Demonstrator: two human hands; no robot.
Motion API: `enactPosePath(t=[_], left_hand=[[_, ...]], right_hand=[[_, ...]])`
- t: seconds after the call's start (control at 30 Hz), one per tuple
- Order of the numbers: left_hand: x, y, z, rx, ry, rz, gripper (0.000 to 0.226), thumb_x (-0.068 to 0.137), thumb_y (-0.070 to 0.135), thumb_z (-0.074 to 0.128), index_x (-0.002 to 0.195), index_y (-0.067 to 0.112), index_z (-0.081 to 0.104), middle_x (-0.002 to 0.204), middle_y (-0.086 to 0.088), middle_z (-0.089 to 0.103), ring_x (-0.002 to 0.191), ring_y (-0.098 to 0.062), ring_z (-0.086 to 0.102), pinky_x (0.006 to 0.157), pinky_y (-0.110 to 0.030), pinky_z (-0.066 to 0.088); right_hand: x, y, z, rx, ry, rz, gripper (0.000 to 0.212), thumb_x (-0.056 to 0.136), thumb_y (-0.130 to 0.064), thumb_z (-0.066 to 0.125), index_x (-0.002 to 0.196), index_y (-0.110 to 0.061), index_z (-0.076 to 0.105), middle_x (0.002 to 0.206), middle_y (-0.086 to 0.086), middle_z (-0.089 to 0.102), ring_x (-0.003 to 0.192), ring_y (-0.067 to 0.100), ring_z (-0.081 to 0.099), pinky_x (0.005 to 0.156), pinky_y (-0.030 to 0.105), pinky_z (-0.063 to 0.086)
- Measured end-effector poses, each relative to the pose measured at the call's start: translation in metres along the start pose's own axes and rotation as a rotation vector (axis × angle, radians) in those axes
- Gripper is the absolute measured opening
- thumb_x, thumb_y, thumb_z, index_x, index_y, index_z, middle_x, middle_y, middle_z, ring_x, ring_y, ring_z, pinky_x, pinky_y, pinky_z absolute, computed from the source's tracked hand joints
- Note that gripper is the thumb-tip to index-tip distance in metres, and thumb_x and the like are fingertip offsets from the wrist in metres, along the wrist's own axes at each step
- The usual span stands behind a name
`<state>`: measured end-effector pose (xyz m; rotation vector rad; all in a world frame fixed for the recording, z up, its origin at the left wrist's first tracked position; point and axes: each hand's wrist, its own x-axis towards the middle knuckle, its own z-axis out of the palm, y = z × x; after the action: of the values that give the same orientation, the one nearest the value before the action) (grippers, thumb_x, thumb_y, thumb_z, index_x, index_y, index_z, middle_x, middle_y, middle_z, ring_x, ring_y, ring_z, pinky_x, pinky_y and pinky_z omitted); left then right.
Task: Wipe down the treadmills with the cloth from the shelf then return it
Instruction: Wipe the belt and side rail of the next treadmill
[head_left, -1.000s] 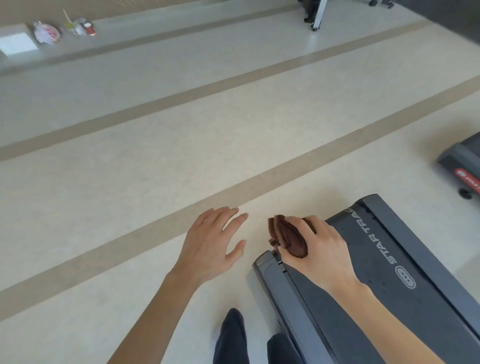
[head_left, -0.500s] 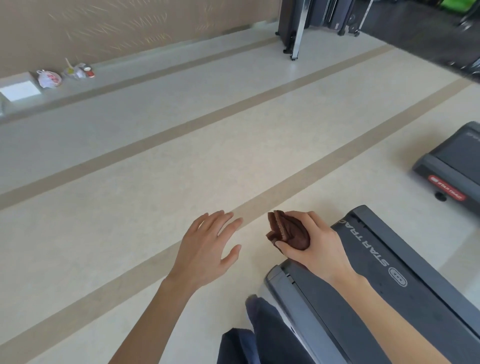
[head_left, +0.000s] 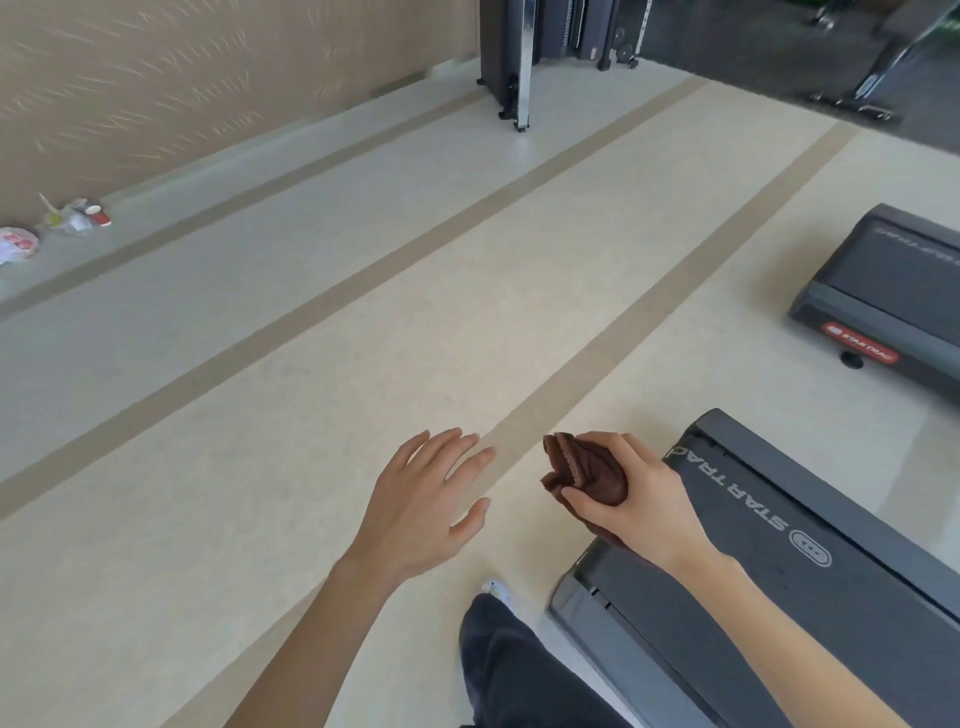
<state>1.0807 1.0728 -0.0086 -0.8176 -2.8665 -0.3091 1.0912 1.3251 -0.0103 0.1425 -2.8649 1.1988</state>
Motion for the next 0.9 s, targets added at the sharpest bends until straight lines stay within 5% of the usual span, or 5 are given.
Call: enactPosePath(t=[0.27, 0.63, 0.9], left_hand=[[0.116, -0.065, 0.001, 0.028, -0.087, 0.118, 0.047, 0.087, 0.042, 0.041, 0.123, 0.021, 0.061, 0.127, 0.000, 0.060, 0.122, -0.021, 0.053, 0.105, -0.041, 0.038], [0.216, -0.087, 0.044, 0.023, -0.255, 0.246, 0.049, 0.086, 0.043, 0.047, 0.130, 0.023, 0.056, 0.133, -0.002, 0.056, 0.127, -0.023, 0.048, 0.108, -0.044, 0.033], [0.290, -0.097, 0.079, 0.020, -0.377, 0.451, 0.053, 0.092, 0.047, 0.039, 0.142, 0.029, 0.039, 0.147, 0.002, 0.040, 0.139, -0.019, 0.030, 0.115, -0.042, 0.014]], right_hand=[[0.085, 0.014, -0.019, -0.101, 0.123, 0.154, 0.053, 0.070, -0.047, 0.071, 0.118, -0.032, 0.056, 0.105, -0.015, 0.057, 0.091, 0.015, 0.063, 0.073, 0.039, 0.054], [0.114, 0.030, -0.022, -0.200, 0.167, 0.330, 0.054, 0.072, -0.050, 0.070, 0.121, -0.032, 0.055, 0.104, -0.014, 0.057, 0.092, 0.013, 0.058, 0.075, 0.029, 0.050], [0.131, 0.043, -0.011, -0.206, 0.207, 0.508, 0.054, 0.073, -0.056, 0.067, 0.122, -0.036, 0.053, 0.106, -0.018, 0.055, 0.092, 0.009, 0.056, 0.075, 0.026, 0.050]])
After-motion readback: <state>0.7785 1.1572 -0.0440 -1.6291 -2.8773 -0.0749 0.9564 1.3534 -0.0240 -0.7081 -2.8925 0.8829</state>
